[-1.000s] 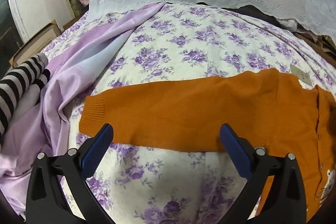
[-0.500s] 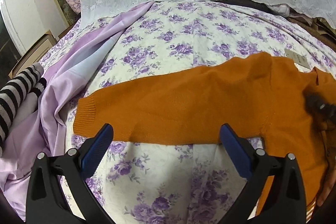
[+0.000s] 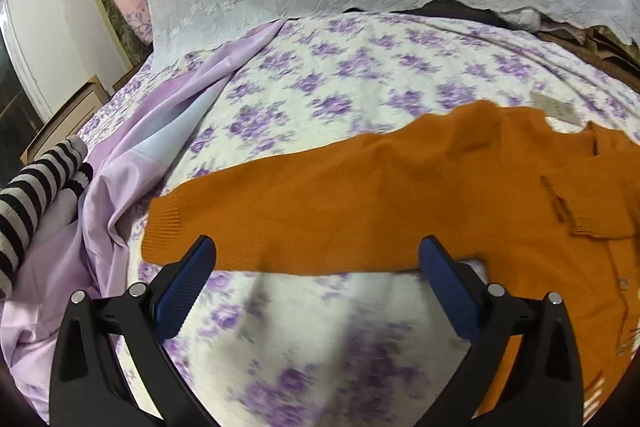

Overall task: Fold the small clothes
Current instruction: 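Release the sleeve with the right tool and smooth the folded side flat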

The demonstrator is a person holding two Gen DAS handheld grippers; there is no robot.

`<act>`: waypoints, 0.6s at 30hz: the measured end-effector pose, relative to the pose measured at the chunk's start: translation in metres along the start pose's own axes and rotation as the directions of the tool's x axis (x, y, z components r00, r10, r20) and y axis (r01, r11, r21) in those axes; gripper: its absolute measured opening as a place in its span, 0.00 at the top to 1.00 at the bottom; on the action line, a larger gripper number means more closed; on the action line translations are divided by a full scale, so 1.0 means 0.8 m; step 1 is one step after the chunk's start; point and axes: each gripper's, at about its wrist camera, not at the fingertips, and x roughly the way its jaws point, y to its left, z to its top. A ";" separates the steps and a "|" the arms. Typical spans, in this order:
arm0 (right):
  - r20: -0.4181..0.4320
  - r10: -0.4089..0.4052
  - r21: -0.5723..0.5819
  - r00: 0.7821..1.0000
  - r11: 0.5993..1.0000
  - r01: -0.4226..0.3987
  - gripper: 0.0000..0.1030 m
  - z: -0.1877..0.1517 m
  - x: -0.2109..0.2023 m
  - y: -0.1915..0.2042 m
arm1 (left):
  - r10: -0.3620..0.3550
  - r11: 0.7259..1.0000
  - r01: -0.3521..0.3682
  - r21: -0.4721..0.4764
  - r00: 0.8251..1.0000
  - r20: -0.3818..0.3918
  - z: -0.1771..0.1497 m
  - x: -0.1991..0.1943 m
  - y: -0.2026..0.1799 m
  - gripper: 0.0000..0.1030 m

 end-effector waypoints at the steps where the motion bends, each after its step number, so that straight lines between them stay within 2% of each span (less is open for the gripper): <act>1: 0.003 -0.035 -0.008 0.999 0.999 0.035 0.70 0.002 -0.005 -0.013 | -0.048 0.999 0.048 0.001 0.999 -0.016 0.004 -0.006 -0.013 0.04; 4: -0.004 -0.091 0.026 0.996 0.995 0.091 0.70 0.011 -0.001 -0.047 | -0.131 0.991 0.132 0.038 0.991 -0.035 0.017 -0.021 -0.053 0.04; 6: -0.005 -0.092 0.089 0.996 0.992 0.092 0.70 0.017 0.006 -0.074 | -0.133 0.988 0.133 0.072 0.991 -0.010 0.027 -0.034 -0.088 0.04; 9: -0.019 -0.080 0.171 0.997 0.982 0.082 0.77 0.028 0.025 -0.104 | -0.151 0.981 0.148 0.128 0.988 0.018 0.043 -0.042 -0.148 0.04; 12: -0.039 -0.089 0.199 0.995 0.975 0.095 0.77 0.036 0.048 -0.124 | -0.157 0.975 0.159 0.155 0.987 -0.023 0.054 -0.023 -0.198 0.04; 15: -0.071 -0.110 0.217 0.991 0.968 0.123 0.77 0.038 0.076 -0.148 | -0.122 0.976 0.135 0.168 0.989 -0.089 0.052 0.022 -0.226 0.04; 16: -0.091 -0.115 0.228 0.989 0.965 0.133 0.79 0.035 0.087 -0.158 | -0.109 0.977 0.131 0.169 0.985 -0.133 0.046 0.045 -0.233 0.04; 17: -0.108 -0.117 0.238 0.987 0.961 0.140 0.82 0.031 0.096 -0.166 | -0.145 0.975 0.167 0.144 0.977 -0.157 0.041 0.062 -0.232 0.04; 18: -0.132 -0.109 0.256 0.985 0.956 0.141 0.85 0.024 0.111 -0.180 | -0.183 0.974 0.199 0.107 0.973 -0.141 0.041 0.064 -0.225 0.04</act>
